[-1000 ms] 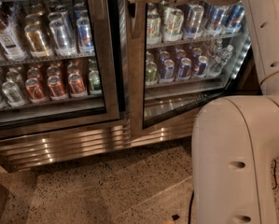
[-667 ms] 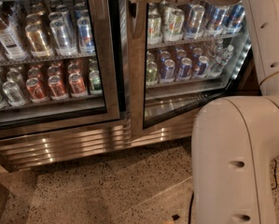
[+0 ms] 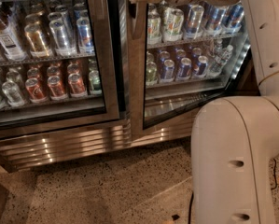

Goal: Open right fridge door

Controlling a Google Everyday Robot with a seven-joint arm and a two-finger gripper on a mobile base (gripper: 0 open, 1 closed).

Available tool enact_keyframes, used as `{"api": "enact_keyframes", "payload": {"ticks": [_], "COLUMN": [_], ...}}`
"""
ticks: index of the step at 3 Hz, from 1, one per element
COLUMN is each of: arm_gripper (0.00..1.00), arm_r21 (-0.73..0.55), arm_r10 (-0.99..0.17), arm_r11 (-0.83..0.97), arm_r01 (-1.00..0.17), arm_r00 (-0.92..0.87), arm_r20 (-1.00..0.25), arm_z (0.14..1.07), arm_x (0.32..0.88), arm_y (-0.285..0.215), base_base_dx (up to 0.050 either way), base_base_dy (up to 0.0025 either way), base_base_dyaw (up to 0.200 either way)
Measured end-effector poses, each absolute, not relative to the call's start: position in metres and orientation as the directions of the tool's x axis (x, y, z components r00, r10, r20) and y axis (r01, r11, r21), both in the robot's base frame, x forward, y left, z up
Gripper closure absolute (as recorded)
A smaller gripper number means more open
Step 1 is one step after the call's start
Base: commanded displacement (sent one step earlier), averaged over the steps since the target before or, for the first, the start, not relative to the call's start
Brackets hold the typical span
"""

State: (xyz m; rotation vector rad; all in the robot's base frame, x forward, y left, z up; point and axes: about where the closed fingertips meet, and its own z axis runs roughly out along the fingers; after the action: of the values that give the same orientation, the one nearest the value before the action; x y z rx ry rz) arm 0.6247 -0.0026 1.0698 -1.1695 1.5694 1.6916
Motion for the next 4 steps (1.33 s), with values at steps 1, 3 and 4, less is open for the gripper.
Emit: {"api": "enact_keyframes", "payload": {"ticks": [1, 3, 4], "arm_gripper": [1.0, 1.0, 1.0], "arm_r21": [0.506, 0.519, 0.519], "arm_r10": [-0.169, -0.183, -0.183], "arm_r11": [-0.176, -0.19, -0.189], "arm_r01": [-0.844, -0.834, -0.834], "arm_r00": [-0.481, -0.489, -0.489], "arm_r20": [-0.86, -0.853, -0.853], "arm_z": [1.0705, 1.0671, 1.0672], "arm_x": [0.6234, 0.6227, 0.6228], "arm_y": [-0.0029, -0.0041, -0.005], "base_base_dx": [0.0, 0.0, 0.0], "base_base_dy": [0.0, 0.0, 0.0], "base_base_dyaw": [0.0, 0.0, 0.0]}}
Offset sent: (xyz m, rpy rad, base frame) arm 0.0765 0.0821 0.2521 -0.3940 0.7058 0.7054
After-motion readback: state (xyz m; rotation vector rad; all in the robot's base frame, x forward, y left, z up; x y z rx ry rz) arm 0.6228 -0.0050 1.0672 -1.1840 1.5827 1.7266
